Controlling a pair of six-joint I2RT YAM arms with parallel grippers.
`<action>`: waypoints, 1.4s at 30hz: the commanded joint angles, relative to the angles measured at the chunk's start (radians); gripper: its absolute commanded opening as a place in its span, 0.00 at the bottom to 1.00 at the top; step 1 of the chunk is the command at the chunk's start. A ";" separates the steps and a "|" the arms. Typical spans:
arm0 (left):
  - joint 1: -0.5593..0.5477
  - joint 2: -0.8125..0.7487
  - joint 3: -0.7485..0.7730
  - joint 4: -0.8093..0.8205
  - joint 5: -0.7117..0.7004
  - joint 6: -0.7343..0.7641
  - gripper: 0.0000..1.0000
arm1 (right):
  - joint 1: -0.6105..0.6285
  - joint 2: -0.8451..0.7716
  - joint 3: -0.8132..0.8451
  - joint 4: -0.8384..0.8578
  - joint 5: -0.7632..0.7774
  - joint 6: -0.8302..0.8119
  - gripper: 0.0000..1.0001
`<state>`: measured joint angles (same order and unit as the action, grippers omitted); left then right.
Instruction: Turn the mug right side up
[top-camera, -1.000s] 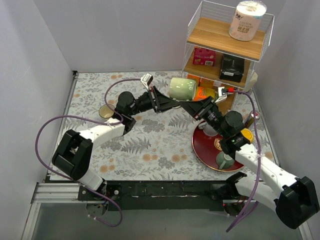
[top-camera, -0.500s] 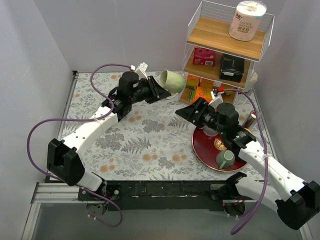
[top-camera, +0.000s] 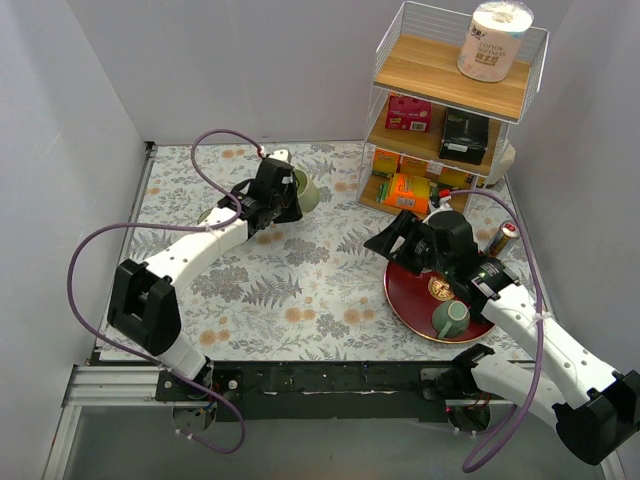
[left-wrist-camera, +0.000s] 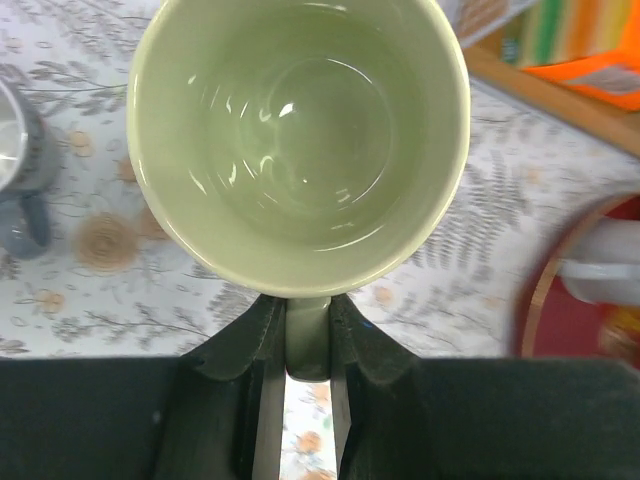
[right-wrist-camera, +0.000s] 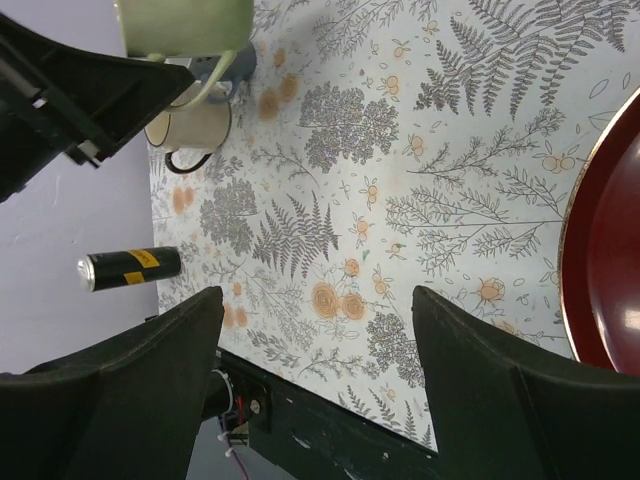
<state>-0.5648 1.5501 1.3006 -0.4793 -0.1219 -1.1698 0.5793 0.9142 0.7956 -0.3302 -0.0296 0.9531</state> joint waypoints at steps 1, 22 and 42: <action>0.005 0.063 0.025 0.030 -0.174 0.101 0.00 | 0.004 0.003 0.060 -0.067 0.025 -0.027 0.83; 0.040 0.311 -0.011 0.232 -0.335 0.225 0.00 | 0.002 0.032 0.093 -0.185 0.082 -0.025 0.84; 0.059 0.174 0.065 0.235 -0.171 0.194 0.77 | -0.015 0.189 0.277 -0.513 0.306 -0.154 0.99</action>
<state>-0.5076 1.8507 1.3037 -0.2623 -0.3477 -0.9665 0.5747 1.0763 1.0183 -0.7773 0.2127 0.8478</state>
